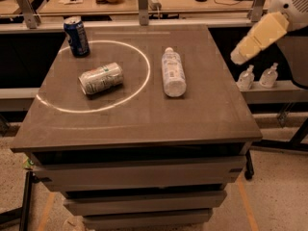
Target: Place blue plastic bottle upright
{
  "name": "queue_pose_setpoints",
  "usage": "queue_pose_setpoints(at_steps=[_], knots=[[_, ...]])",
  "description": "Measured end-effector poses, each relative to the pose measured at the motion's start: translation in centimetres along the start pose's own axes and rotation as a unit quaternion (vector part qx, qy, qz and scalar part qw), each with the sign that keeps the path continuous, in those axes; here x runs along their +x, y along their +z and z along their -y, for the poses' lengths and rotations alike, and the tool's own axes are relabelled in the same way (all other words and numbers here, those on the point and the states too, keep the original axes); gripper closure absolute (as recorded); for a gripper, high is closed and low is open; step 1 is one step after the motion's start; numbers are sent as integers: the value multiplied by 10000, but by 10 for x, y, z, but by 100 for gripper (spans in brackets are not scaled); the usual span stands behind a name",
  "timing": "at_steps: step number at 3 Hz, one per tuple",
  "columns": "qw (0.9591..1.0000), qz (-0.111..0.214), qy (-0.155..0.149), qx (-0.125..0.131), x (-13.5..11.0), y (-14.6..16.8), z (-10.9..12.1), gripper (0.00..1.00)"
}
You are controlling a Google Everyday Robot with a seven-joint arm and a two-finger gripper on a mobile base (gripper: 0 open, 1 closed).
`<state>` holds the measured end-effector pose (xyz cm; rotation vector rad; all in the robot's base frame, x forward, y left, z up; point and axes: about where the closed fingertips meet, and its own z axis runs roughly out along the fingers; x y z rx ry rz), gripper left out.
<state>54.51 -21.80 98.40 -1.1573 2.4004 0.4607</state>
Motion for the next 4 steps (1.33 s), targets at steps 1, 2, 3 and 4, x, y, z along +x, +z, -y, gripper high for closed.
queue_pose_setpoints(at_steps=[1,2,3,4], knots=[[9966,308,770,14,-41,7,12,0],[9902,44,1383,194,-58,21,11,0],[9875,83,1558,203,-65,25,12,0],[9836,-24,1736,496,-71,32,19,0]])
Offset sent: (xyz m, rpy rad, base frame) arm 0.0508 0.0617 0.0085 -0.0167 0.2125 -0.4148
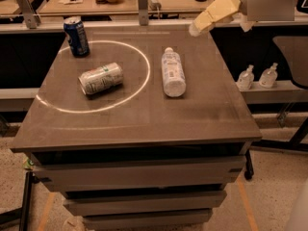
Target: Place blue plastic bottle upright
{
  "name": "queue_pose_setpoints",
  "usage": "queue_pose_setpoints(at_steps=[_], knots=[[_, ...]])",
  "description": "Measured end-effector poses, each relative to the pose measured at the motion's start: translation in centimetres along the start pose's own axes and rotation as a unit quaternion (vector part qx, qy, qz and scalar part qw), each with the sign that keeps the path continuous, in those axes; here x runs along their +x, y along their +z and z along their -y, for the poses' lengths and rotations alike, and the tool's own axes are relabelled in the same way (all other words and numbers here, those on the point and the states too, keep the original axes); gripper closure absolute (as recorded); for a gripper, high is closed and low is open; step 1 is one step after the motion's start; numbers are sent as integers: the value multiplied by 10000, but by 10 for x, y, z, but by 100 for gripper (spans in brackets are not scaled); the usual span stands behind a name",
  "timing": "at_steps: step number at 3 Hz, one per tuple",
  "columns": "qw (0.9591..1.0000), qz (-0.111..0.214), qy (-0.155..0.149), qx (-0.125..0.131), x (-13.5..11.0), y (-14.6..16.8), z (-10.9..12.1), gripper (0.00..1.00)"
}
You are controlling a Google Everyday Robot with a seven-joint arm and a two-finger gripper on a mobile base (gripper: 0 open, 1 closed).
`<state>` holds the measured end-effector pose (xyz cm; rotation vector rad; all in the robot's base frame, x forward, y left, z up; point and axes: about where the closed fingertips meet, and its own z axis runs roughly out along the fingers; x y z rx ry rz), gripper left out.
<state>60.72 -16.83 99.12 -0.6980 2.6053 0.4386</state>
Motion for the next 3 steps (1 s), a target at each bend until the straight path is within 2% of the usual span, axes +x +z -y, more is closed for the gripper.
queue_pose_setpoints(at_steps=[1,2,3], knots=[[9964,-194,721,414,-15,24,1,0],[9856,-548,1441,699,-24,52,-3,0],[9721,-883,2026,789,-33,81,-14,0]])
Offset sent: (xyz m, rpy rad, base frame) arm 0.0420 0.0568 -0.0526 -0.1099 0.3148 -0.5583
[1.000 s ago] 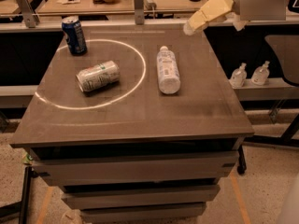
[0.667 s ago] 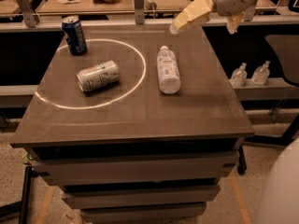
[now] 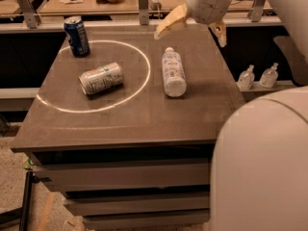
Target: Place blue plastic bottle upright
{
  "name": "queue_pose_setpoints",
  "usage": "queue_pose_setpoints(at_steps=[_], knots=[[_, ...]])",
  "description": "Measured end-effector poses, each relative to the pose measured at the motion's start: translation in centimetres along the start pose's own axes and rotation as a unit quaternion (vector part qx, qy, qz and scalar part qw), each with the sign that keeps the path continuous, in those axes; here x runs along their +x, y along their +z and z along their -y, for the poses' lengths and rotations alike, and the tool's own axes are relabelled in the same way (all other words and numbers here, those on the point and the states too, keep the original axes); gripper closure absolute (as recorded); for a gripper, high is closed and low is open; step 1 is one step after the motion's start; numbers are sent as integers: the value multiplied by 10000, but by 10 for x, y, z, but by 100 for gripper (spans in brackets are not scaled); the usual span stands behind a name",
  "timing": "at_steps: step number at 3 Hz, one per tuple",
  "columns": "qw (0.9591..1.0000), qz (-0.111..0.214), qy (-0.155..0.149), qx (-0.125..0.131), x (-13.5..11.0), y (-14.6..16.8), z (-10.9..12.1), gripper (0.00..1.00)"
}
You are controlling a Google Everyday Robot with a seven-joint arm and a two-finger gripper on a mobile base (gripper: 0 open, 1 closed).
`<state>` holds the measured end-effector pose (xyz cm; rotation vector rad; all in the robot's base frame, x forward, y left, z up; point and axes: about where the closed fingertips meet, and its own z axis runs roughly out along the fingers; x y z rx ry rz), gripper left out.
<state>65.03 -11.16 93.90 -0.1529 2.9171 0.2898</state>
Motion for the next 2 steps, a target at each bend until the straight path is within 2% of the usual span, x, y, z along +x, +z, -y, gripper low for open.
queue_pose_setpoints(at_steps=[1,2], knots=[[9994,-257,234,16,-4,26,-17,0],[9995,-259,162,-12,-7,48,-28,0]])
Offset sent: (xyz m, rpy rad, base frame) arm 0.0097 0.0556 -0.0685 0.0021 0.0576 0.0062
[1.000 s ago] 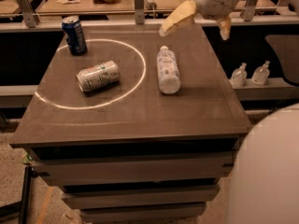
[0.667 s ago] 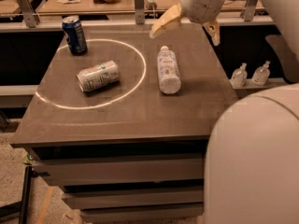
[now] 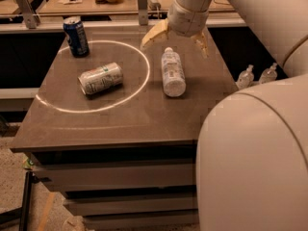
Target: Place blue plastic bottle upright
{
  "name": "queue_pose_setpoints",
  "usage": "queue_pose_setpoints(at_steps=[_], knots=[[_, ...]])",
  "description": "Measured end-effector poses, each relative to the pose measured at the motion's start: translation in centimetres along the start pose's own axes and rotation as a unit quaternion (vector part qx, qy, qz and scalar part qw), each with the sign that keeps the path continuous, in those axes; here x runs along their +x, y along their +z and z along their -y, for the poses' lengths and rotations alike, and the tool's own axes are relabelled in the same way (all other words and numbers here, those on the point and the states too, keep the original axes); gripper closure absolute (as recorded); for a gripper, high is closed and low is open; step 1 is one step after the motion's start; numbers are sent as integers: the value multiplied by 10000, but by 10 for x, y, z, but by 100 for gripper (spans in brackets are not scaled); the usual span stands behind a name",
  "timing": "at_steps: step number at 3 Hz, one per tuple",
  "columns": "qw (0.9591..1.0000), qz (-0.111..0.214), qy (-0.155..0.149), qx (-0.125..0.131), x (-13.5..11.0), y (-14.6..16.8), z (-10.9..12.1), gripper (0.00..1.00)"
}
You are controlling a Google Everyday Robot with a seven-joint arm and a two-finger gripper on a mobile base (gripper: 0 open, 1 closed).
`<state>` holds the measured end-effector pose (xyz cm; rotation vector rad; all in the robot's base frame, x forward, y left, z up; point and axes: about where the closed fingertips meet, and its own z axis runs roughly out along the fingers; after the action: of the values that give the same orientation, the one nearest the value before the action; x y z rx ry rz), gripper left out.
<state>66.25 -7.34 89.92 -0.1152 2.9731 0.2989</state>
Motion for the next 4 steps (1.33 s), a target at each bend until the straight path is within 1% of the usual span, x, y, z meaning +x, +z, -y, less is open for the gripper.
queue_pose_setpoints(at_steps=[1,2,3,4], knots=[[9996,113,-247,36,-3,24,-9,0],[9996,44,-253,147,-5,47,-4,0],[9995,-10,-66,317,-9,57,11,0],[9991,-59,-26,408,-13,64,19,18]])
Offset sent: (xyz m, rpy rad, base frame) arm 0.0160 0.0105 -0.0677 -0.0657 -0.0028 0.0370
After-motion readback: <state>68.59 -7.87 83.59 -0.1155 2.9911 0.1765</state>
